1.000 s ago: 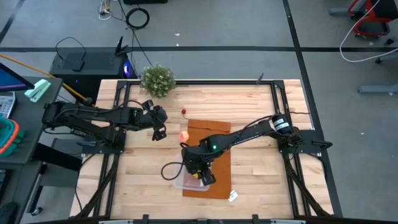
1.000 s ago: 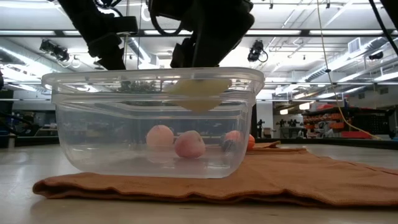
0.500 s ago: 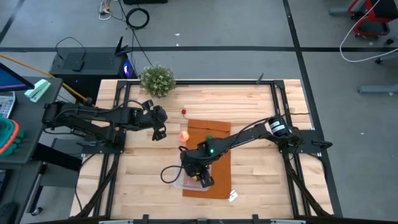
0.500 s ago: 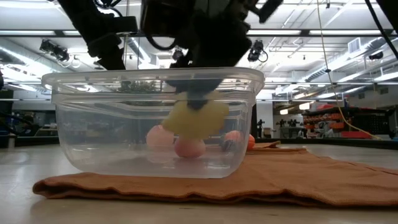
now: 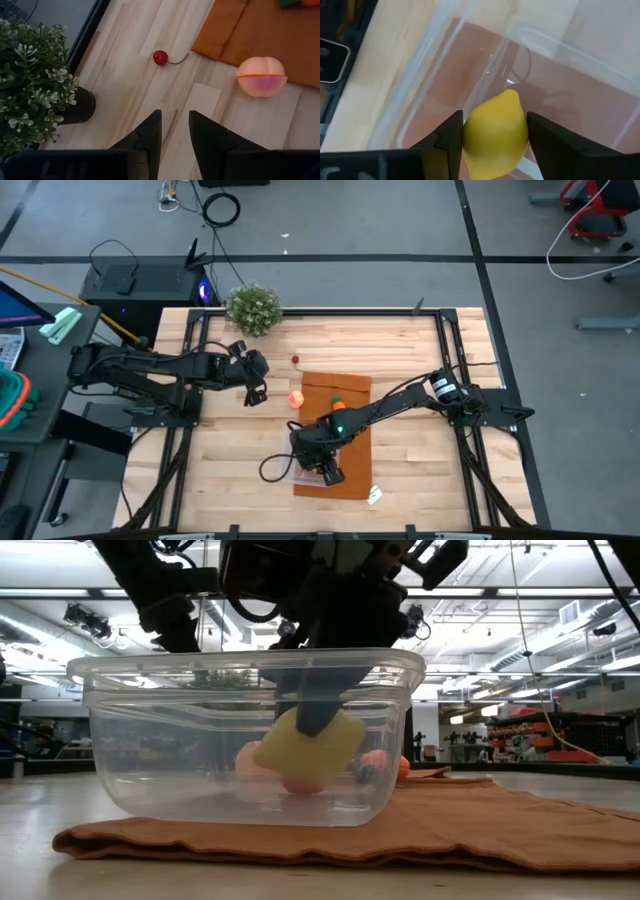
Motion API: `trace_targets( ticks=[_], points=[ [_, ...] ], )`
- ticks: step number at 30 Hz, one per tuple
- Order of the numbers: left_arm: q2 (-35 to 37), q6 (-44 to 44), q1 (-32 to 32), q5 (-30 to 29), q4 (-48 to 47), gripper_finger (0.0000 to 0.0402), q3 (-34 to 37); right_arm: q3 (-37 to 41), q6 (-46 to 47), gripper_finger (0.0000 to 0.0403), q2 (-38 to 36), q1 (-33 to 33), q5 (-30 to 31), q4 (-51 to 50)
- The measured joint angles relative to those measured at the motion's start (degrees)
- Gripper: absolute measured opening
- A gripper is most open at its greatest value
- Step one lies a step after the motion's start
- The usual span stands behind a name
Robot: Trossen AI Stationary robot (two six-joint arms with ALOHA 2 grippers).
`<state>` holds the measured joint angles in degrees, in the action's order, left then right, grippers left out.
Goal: Pick and placing Produce into tupperware
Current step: Put the yellow lemon into the transparent bin, then put the red cherry into the transparent bin
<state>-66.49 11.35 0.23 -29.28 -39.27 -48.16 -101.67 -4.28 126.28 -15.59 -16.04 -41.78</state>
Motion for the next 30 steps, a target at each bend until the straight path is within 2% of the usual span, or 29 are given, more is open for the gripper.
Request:
trace_targets(
  ticks=[10,21,30],
  points=[
    [0.0,0.0,0.0,0.0,0.0,0.0107,0.0,0.0,1.8,0.0168,0.0,0.0,-2.1,-0.1],
    [0.0,0.0,0.0,0.0,0.0,0.0107,0.0,0.0,2.8,0.0201,-0.1,0.1,-1.9,-0.2],
    [0.0,0.0,0.0,0.0,0.0,0.0107,0.0,0.0,3.2,0.0207,-0.1,0.1,-1.8,-0.2]
  ],
)
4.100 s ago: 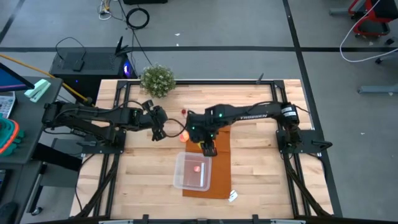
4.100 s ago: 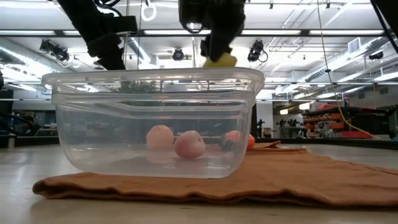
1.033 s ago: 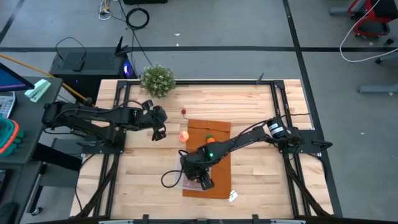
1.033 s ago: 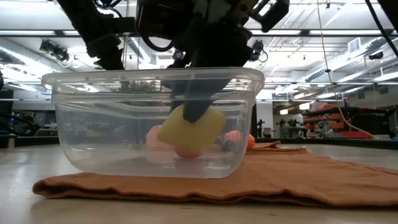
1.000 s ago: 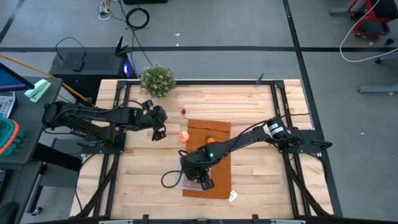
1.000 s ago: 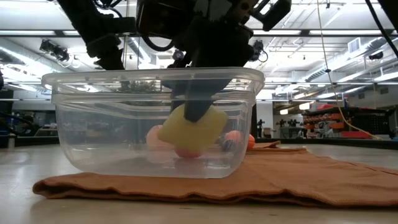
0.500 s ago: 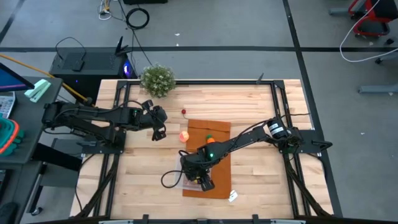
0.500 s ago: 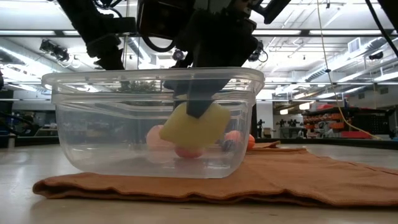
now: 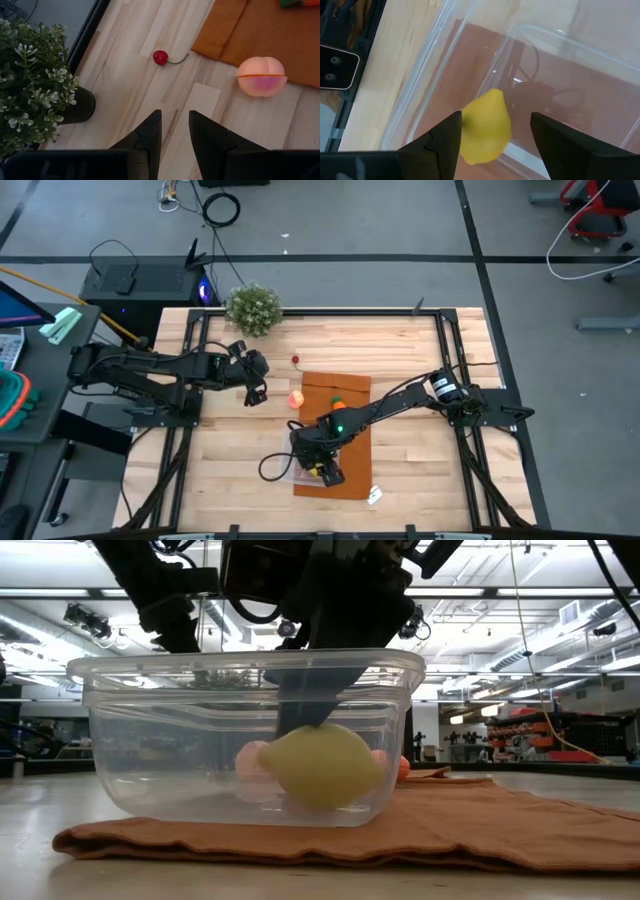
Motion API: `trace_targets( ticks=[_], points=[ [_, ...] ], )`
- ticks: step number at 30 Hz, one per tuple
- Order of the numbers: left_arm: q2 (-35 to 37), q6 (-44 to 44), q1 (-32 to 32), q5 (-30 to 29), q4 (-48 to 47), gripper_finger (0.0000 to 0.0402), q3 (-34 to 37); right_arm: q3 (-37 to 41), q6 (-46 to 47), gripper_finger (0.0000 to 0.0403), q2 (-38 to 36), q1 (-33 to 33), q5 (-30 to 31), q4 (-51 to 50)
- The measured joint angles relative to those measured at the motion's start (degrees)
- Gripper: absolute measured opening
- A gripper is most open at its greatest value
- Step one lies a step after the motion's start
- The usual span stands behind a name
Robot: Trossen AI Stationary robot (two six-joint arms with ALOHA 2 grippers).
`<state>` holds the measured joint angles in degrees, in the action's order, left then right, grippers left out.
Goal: Pick and placing Produce into tupperware
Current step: Put the red cherry into the transparent bin
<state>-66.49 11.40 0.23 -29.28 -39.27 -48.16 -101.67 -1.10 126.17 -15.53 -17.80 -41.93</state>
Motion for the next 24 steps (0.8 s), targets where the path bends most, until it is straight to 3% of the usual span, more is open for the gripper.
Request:
trace_targets(
  ticks=[12,19,24],
  points=[
    [0.0,0.0,0.0,0.0,0.0,0.0107,0.0,-4.6,-0.5,0.0203,-0.1,0.6,1.1,-5.3],
    [0.0,0.4,0.0,0.0,0.0,0.0107,0.0,-10.7,-3.0,0.0194,-3.1,2.8,8.4,-14.6],
    [0.0,0.4,0.0,0.0,0.0,0.0107,0.0,-9.8,-1.6,0.0192,-6.1,6.0,10.6,-19.3]
  ],
)
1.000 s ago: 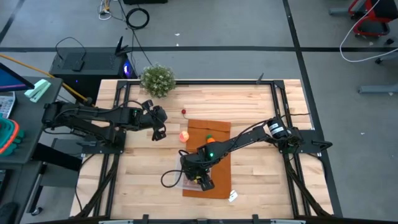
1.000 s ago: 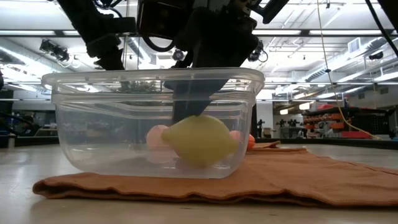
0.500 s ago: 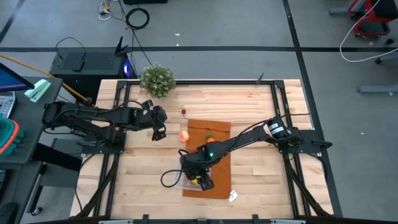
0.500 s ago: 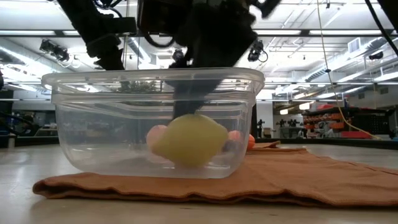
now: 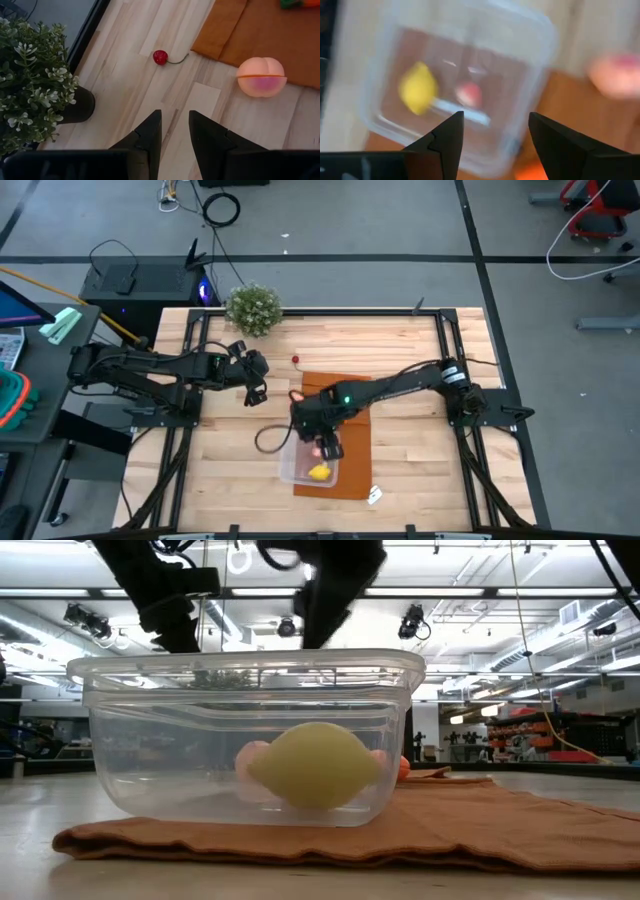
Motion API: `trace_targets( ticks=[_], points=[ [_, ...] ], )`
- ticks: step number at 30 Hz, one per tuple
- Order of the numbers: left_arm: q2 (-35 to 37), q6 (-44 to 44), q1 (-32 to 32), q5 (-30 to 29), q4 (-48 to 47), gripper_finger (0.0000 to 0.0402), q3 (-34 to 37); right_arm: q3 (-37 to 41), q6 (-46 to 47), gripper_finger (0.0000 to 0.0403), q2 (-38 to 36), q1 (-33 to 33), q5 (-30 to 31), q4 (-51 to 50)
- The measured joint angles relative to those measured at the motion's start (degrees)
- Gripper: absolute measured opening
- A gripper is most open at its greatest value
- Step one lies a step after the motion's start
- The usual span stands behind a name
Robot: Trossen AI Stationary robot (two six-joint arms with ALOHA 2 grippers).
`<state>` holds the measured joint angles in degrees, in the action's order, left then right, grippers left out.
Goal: Pick and placing Produce into tupperware
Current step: Put the red cherry into the transparent bin
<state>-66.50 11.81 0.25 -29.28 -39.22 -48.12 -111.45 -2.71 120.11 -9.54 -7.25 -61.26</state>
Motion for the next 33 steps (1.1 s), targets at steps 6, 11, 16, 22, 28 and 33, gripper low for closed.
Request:
trace_targets(
  ticks=[6,11,16,22,28,33],
  points=[
    [0.0,0.0,0.0,0.0,0.0,0.0107,0.0,2.6,1.6,0.0192,-0.7,4.5,3.5,-7.8],
    [0.0,0.0,0.0,0.0,0.0,0.0107,0.0,5.4,1.1,0.0192,-0.7,8.4,5.5,-8.4],
    [0.0,-0.3,0.0,0.0,-0.1,0.0107,0.0,8.4,0.5,0.019,-0.7,12.5,5.5,-8.0],
    [0.0,-0.4,0.0,0.0,0.0,0.0107,0.0,11.7,-0.6,0.019,-0.7,17.1,5.7,-6.5],
    [0.0,-0.5,-0.1,0.0,0.2,0.0107,0.0,13.5,-2.1,0.0189,-0.7,21.2,5.7,-5.4],
    [0.0,-2.7,-1.0,0.0,5.6,0.0107,0.0,13.6,-3.0,0.0189,-0.7,24.8,5.7,-5.9]
  ],
)
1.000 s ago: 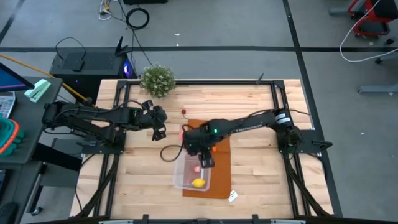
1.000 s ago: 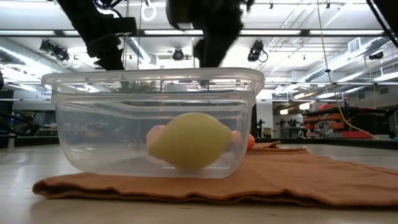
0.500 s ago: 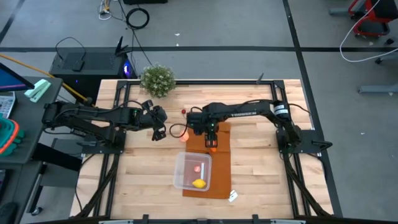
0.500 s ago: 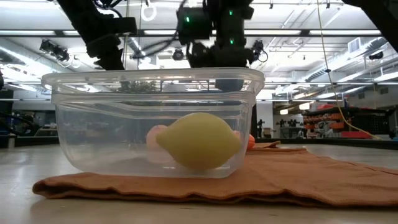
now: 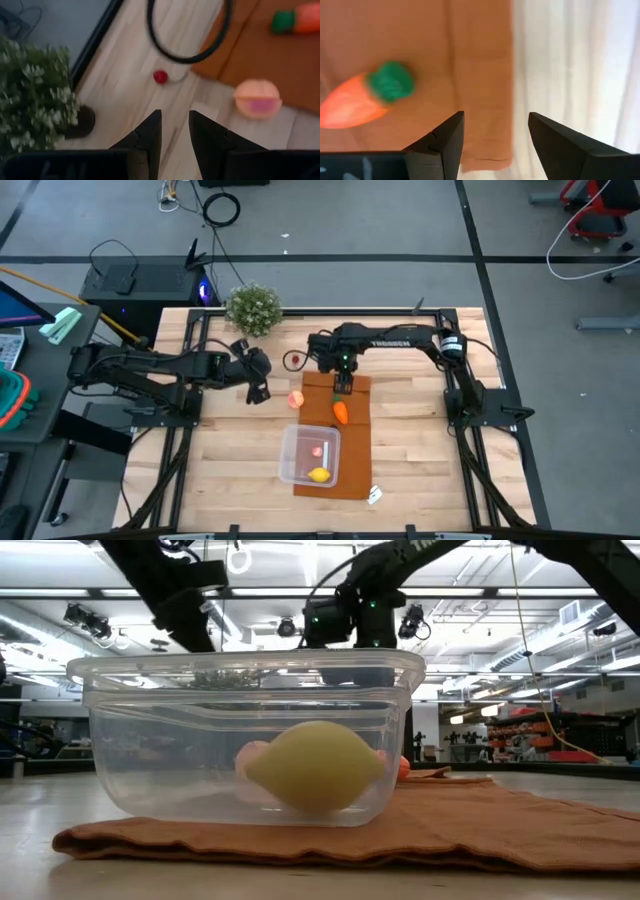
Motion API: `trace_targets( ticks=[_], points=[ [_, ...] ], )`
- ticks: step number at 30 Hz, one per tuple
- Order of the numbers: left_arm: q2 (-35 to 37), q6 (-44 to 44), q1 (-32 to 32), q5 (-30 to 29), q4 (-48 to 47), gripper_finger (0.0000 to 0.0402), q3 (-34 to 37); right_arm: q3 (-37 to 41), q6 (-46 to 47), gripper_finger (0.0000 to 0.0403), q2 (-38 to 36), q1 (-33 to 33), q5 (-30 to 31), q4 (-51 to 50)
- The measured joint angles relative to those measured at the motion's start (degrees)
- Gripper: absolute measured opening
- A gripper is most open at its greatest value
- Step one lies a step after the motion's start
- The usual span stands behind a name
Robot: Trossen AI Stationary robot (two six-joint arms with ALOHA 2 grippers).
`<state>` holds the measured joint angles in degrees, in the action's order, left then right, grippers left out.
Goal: Pick and placing Produce into tupperware
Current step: Put the red cherry into the transparent bin
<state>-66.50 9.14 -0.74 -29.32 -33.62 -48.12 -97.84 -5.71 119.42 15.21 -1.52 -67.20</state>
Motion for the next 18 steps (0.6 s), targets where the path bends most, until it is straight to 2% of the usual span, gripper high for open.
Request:
trace_targets(
  ticks=[5,10,15,18],
  points=[
    [0.0,-3.6,-1.8,1.5,3.7,0.0107,0.0,0.0,-1.4,0.0189,0.0,2.7,0.2,-2.2],
    [-0.7,-8.9,-6.7,12.3,6.7,0.0107,0.0,0.1,-3.0,0.0189,-0.8,4.5,0.4,-6.7],
    [-1.9,-13.1,-12.2,18.6,8.2,0.0101,0.0,2.0,-3.1,0.0189,-6.2,5.8,1.7,-7.1],
    [-3.4,-14.8,-15.9,21.6,9.6,0.0095,-0.2,5.6,-1.8,0.0189,-12.0,6.1,1.8,-5.5]
  ],
)
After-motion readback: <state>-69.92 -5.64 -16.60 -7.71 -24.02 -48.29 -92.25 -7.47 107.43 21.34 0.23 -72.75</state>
